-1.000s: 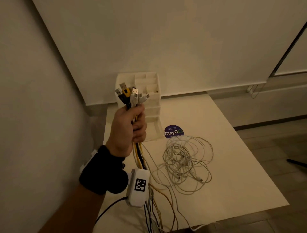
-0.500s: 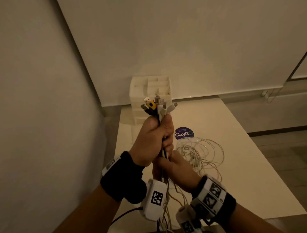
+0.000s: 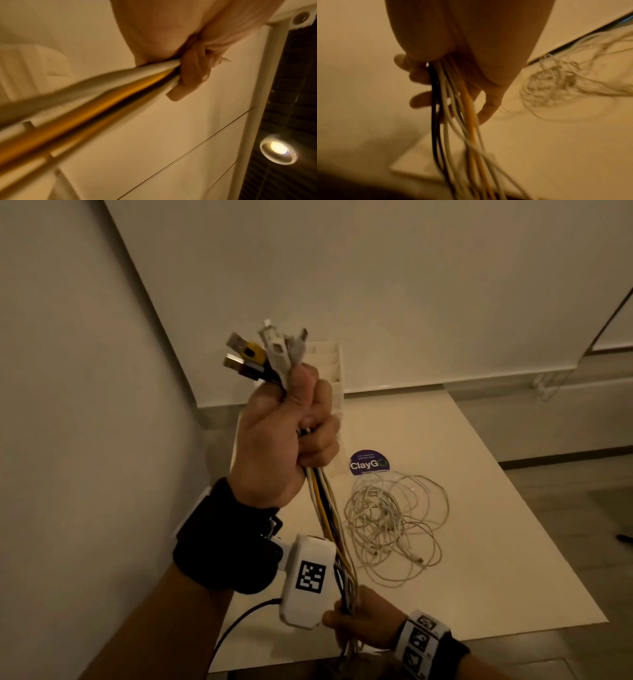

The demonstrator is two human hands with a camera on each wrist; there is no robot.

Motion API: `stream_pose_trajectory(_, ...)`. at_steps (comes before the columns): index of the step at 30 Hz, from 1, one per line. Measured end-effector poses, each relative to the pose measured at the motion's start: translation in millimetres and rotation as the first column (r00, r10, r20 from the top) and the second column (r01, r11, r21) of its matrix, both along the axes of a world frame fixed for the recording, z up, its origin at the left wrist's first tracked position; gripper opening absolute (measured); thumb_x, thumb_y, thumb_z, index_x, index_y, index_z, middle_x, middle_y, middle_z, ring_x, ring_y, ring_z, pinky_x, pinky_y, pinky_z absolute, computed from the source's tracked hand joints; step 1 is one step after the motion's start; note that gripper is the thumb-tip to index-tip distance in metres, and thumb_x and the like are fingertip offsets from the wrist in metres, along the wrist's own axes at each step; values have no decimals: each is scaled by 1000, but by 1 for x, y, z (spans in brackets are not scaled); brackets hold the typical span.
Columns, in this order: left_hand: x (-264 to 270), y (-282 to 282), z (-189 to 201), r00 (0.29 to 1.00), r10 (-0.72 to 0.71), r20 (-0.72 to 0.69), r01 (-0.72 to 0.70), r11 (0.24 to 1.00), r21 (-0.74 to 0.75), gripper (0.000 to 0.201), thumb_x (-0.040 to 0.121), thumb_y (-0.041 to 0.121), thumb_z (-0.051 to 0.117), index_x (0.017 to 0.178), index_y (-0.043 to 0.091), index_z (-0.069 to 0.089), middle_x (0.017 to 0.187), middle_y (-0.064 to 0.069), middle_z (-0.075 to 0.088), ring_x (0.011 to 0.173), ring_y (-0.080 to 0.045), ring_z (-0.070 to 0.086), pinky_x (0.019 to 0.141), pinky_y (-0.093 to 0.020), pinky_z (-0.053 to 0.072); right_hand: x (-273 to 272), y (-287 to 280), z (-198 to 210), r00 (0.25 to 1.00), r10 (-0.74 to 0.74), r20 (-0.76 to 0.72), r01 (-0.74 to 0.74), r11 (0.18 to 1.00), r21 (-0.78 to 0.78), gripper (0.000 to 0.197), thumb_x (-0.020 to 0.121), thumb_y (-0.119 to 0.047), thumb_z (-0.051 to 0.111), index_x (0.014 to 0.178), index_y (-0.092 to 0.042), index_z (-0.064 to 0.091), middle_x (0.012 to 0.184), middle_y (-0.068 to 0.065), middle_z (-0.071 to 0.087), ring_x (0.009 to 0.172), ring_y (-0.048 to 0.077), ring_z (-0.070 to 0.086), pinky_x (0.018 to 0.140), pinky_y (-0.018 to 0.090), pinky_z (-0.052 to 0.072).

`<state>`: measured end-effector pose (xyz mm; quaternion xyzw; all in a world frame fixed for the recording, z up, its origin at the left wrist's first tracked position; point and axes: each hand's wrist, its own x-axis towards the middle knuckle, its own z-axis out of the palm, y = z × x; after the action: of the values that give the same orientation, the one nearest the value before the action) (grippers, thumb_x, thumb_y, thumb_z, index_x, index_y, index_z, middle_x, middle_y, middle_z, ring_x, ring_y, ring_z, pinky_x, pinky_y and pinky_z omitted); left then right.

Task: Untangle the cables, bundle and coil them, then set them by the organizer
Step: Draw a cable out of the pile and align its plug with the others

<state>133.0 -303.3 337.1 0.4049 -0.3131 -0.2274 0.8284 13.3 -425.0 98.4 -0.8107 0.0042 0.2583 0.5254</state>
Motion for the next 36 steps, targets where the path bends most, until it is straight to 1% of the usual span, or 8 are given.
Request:
stream_pose_trajectory(6, -5, -16, -2, 1000, 24, -15, -23, 999, 36, 30, 97, 32, 31, 72, 16, 26, 56, 6, 29, 39, -6, 14, 39, -15, 15, -16, -20, -65, 993, -56, -101, 31, 973, -229, 83, 39, -101, 34, 52, -19, 33, 54, -1, 37, 49, 8, 38, 54, 27, 29)
stream_pose_trajectory(11, -5, -22, -10, 1000, 15, -12, -15, 999, 41, 32, 91, 37, 43, 72, 14, 30, 57, 5, 30, 39, -4, 20, 38, -16, 17, -17, -32, -49, 993, 10, -118, -40, 966, -255, 45, 84, -57, 60, 56, -24, 45, 60, -7, 50, 60, 5, 50, 68, 28, 40)
stream_pose_trajectory(13, -3, -20, -10, 1000, 4, -18, -3, 1000, 21, 31, 91, 37, 44, 74, 15, 30, 57, 6, 32, 39, -2, 23, 38, -15, 18, -16, -49, -31, 980, 131, -153, -161, 965, -208, 23, 78, -52, 70, 85, -32, 61, 88, -11, 64, 85, 1, 59, 85, 24, 47)
stream_pose_trajectory(15, -3, -21, -11, 1000, 8, -27, -7, 1000, 16, 30, 91, 36, 43, 75, 15, 30, 57, 7, 33, 39, -2, 24, 38, -15, 18, -7, -77, -20, 956, 225, -191, -269, 930, -251, 61, 74, -42, 76, 127, -32, 48, 129, -9, 55, 115, 9, 53, 101, 28, 43)
stream_pose_trajectory(17, -2, -25, -13, 999, 27, -28, -26, 999, 22, 30, 91, 36, 43, 76, 14, 30, 57, 6, 32, 39, -2, 25, 38, -15, 18, 11, -109, -9, 952, 237, -195, -294, 883, -365, 64, 83, -14, 65, 140, -26, 38, 138, -5, 45, 116, 13, 49, 96, 25, 43)
stream_pose_trajectory(22, -2, -40, -18, 996, 74, -42, -72, 996, 59, 32, 90, 37, 45, 75, 14, 30, 57, 5, 30, 39, -2, 24, 37, -16, 17, 65, -153, -18, 996, 91, 8, -58, 697, -715, 38, 87, -2, 45, 115, -19, 63, 125, 7, 60, 112, 24, 58, 91, 28, 45)
stream_pose_trajectory(29, 4, -53, -30, 984, 159, -80, -143, 975, 170, 23, 95, 31, 40, 81, 13, 39, 54, 4, 32, 39, -5, 23, 38, -20, 17, 70, -149, -64, 959, 253, -126, -246, 525, -815, 36, 97, -19, 47, 132, -21, 53, 136, 7, 51, 125, 27, 50, 103, 35, 43)
stream_pose_trajectory(36, 19, -63, -43, 952, 250, -176, -206, 950, 233, 26, 92, 30, 47, 74, 17, 34, 52, 5, 26, 38, -7, 20, 38, -20, 17, 78, -185, 9, 888, 238, 393, 142, 671, -728, 25, 95, -20, 51, 115, -27, 63, 109, -3, 70, 98, 23, 66, 81, 37, 53)
